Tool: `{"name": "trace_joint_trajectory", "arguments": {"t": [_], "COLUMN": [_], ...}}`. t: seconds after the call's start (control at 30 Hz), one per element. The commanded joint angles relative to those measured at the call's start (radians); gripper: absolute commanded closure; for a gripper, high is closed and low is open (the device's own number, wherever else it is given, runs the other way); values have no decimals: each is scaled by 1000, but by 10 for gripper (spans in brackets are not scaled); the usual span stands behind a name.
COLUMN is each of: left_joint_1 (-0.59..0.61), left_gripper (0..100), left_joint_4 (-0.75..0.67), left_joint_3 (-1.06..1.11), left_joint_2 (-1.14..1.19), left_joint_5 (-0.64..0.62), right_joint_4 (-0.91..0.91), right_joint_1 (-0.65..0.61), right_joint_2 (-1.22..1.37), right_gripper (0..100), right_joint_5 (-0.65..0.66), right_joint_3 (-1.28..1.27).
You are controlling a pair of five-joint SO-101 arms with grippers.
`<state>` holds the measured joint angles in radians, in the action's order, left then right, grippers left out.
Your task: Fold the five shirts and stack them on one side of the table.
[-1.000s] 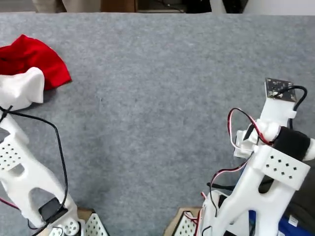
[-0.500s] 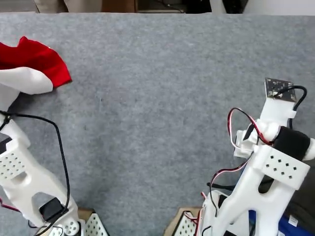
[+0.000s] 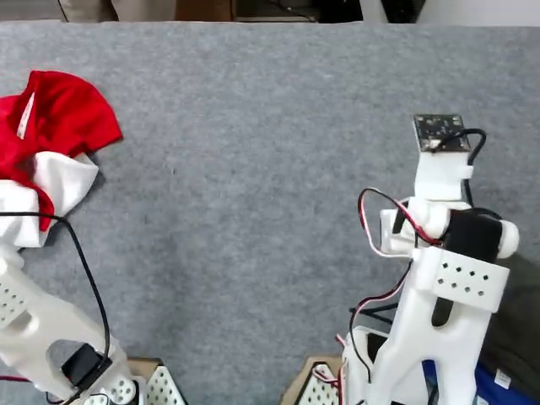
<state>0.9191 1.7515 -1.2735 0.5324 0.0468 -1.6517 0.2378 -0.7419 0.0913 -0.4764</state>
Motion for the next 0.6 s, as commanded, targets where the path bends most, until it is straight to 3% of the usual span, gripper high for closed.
{"name": "trace_joint_trajectory", "arguments": {"t": [0.0, 0.1, 0.3, 0.43, 0.57], "left_joint_1": [21, -3, -49, -91, -106], "left_gripper": [721, 722, 718, 722, 770], "left_joint_4": [-6, -173, -674, -806, -822], "left_joint_3": [103, 176, 236, 212, 158], "left_joint_2": [-4, 93, 386, 541, 650], "left_joint_5": [-6, -29, -164, -160, -160], "right_joint_4": [21, 21, 12, 12, 12], "right_joint_1": [-36, -44, -36, -36, -36], "right_joint_2": [-12, -12, -12, -12, -12], "right_gripper": [993, 993, 993, 993, 993], "right_joint_5": [-9, -9, -11, -11, -11], "right_joint_3": [-1, -1, -1, -1, -1]}}
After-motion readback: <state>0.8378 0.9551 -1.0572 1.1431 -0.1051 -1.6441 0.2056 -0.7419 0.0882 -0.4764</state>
